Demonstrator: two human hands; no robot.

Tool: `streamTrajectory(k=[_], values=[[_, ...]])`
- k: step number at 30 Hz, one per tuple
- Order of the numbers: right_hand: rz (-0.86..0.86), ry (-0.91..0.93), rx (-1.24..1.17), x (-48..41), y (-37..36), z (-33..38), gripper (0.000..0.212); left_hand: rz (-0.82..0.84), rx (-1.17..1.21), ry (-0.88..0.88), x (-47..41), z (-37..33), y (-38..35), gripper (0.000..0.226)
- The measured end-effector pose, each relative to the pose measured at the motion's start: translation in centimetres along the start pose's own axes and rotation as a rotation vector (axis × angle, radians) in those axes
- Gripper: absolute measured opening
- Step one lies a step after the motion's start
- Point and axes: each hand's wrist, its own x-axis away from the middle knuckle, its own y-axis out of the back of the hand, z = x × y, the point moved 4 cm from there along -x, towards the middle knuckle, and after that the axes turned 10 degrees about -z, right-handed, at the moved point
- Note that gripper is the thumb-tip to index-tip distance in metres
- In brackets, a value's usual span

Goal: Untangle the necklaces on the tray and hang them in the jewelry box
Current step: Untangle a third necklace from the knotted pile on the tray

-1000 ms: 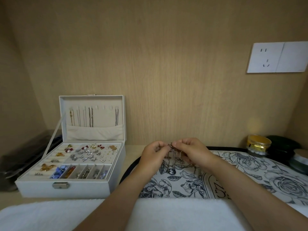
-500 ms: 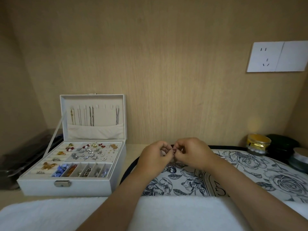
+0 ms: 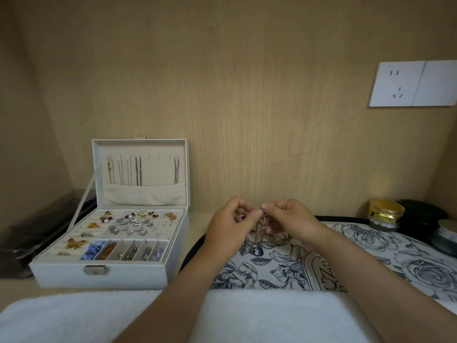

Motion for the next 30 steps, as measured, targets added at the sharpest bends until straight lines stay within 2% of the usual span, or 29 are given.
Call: streamTrajectory(k=[6, 8, 10, 14, 17, 22, 28, 30], values=[[0.042, -0.075, -0.097, 0.0, 0.1, 0.0, 0.028, 0.045, 0.167, 0.123, -0.3, 0.6, -0.3, 0.013], [0.055, -0.071, -0.084, 0.0, 0.2, 0.0, 0.024, 0.038, 0.135, 0.111, -0.6, 0.6, 0.0, 0.012], [0.084, -0.059, -0.066, 0.1, 0.3, 0.3, 0.02, 0.015, 0.037, 0.051, -0.7, 0.5, 0.3, 0.009], [0.15, -0.038, 0.01, 0.2, 0.3, 0.1, 0.018, 0.012, -0.312, -0.278, -0.5, -0.2, 0.8, 0.004], [0.187, -0.032, -0.031, 0.3, 0.0, 0.3, 0.012, 0.016, -0.343, -0.356, -0.4, -0.4, 0.9, 0.01], [0.178, -0.021, -0.056, 0.2, -0.2, 0.8, 0.014, 0.123, -0.109, -0.253, 0.1, -0.3, 0.1, 0.038], [0.143, -0.022, -0.003, 0.4, 0.0, 0.8, 0.017, 0.002, -0.16, -0.259, -0.2, -0.2, 0.5, 0.007], [0.155, -0.044, 0.05, 0.5, -0.3, 0.9, 0.019, 0.023, -0.168, -0.215, -0.2, -0.2, 0.4, 0.01]])
